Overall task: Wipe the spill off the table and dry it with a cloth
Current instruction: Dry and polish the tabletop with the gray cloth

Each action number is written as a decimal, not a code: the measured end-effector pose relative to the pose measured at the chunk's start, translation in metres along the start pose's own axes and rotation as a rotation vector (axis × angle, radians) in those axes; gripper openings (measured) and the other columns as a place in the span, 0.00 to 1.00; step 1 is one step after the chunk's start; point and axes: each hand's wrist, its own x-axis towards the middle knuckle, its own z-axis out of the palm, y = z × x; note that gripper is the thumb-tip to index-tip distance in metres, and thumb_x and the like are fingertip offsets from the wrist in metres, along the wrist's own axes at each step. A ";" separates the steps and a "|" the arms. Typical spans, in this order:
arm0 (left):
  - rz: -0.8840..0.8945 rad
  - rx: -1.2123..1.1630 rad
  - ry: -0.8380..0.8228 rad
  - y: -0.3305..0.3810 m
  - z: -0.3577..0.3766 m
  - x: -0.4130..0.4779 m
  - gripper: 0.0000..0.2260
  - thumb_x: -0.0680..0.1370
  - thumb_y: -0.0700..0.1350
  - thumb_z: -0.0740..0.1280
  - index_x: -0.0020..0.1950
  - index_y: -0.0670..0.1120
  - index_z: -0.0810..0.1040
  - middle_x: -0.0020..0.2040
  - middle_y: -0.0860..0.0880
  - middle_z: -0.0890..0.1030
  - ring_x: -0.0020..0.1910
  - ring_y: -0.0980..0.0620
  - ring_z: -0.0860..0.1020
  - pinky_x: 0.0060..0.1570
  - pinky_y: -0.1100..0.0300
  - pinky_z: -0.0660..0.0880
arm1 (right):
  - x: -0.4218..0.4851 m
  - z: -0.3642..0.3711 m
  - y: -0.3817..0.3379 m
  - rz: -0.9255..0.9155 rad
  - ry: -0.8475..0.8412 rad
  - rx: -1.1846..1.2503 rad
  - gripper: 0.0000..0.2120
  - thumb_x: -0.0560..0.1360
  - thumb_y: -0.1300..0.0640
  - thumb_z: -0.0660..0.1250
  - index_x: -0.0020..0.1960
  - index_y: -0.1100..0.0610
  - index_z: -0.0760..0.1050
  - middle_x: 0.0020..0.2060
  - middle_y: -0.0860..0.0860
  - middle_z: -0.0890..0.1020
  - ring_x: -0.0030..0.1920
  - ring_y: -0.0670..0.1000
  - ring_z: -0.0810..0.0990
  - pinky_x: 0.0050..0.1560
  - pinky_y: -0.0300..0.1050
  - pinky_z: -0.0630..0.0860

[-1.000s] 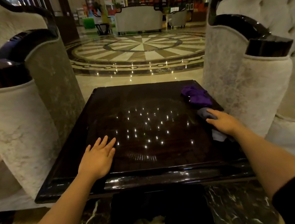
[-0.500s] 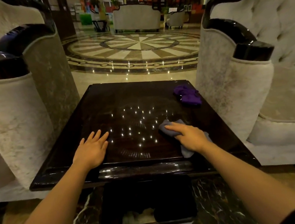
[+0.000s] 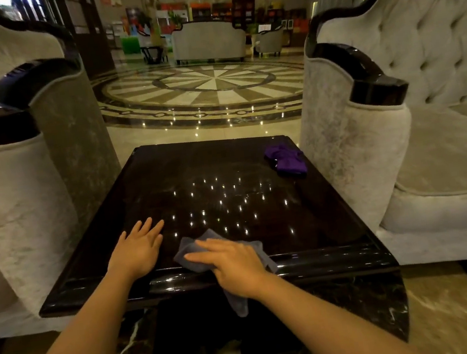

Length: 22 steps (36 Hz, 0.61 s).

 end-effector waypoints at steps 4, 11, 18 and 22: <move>0.007 0.026 -0.016 0.001 -0.001 -0.001 0.21 0.82 0.49 0.46 0.75 0.52 0.48 0.78 0.48 0.48 0.76 0.48 0.46 0.73 0.47 0.48 | 0.003 0.012 -0.015 -0.088 -0.046 0.037 0.23 0.75 0.65 0.57 0.66 0.47 0.68 0.71 0.51 0.66 0.71 0.52 0.62 0.64 0.51 0.66; 0.057 0.204 -0.084 0.001 -0.008 -0.005 0.25 0.81 0.48 0.51 0.75 0.50 0.43 0.77 0.47 0.42 0.76 0.47 0.43 0.73 0.47 0.48 | 0.013 0.003 -0.031 -0.160 0.003 0.210 0.21 0.74 0.68 0.58 0.63 0.50 0.72 0.67 0.50 0.72 0.67 0.52 0.69 0.61 0.50 0.70; 0.021 -0.030 -0.002 0.000 -0.004 -0.004 0.21 0.81 0.50 0.47 0.75 0.53 0.50 0.77 0.49 0.49 0.76 0.49 0.46 0.74 0.48 0.47 | 0.025 -0.060 -0.006 -0.014 0.259 0.217 0.26 0.69 0.73 0.57 0.62 0.52 0.73 0.67 0.53 0.72 0.67 0.53 0.69 0.66 0.42 0.64; 0.018 -0.066 -0.002 -0.004 -0.001 -0.002 0.21 0.81 0.51 0.46 0.75 0.54 0.49 0.77 0.49 0.48 0.76 0.50 0.45 0.74 0.49 0.45 | 0.031 -0.095 0.035 0.137 0.372 0.094 0.25 0.73 0.70 0.57 0.65 0.50 0.69 0.70 0.51 0.68 0.69 0.53 0.65 0.67 0.47 0.62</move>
